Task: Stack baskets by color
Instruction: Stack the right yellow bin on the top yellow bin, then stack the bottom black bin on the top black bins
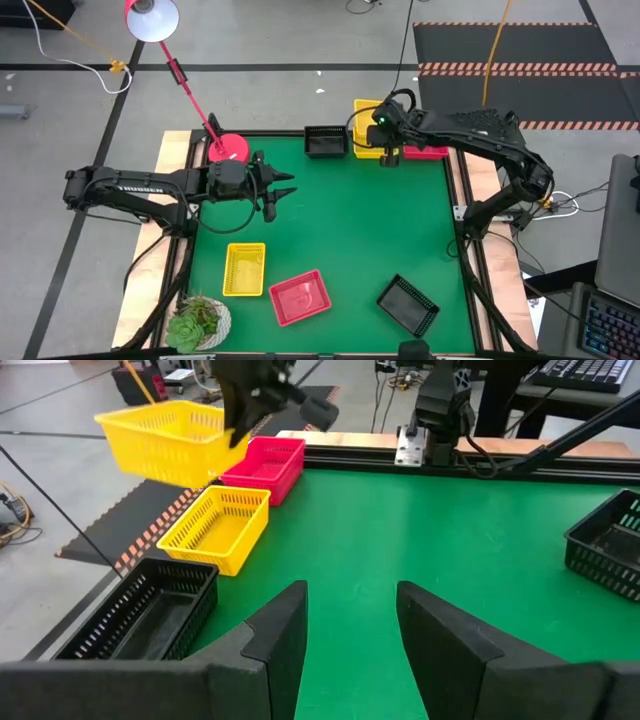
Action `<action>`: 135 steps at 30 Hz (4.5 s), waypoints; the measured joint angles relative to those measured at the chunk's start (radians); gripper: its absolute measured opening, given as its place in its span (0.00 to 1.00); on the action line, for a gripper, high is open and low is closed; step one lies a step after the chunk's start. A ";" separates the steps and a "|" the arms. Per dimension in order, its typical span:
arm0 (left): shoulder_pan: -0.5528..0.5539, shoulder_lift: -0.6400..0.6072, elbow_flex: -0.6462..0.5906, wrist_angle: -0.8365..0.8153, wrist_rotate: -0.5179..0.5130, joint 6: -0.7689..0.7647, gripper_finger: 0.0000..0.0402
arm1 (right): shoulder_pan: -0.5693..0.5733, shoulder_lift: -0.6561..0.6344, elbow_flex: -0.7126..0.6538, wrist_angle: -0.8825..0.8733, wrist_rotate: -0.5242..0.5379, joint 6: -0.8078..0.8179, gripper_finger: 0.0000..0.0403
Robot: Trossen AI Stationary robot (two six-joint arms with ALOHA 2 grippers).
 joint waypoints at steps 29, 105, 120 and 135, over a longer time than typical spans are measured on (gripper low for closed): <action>0.000 0.000 0.000 -0.001 0.000 0.006 0.40 | -0.030 0.239 -0.044 0.053 0.044 0.057 0.01; 0.000 0.000 0.000 -0.002 0.001 -0.012 0.40 | 0.105 0.006 -0.043 -0.065 -0.048 0.349 0.47; -0.144 0.000 0.044 -0.114 -0.077 -0.009 0.40 | 0.501 -0.354 -0.143 -0.219 -0.046 0.818 0.46; -0.322 -0.001 0.118 -0.271 -0.240 -0.104 0.40 | 0.838 -0.518 -0.505 0.219 -0.020 0.839 0.46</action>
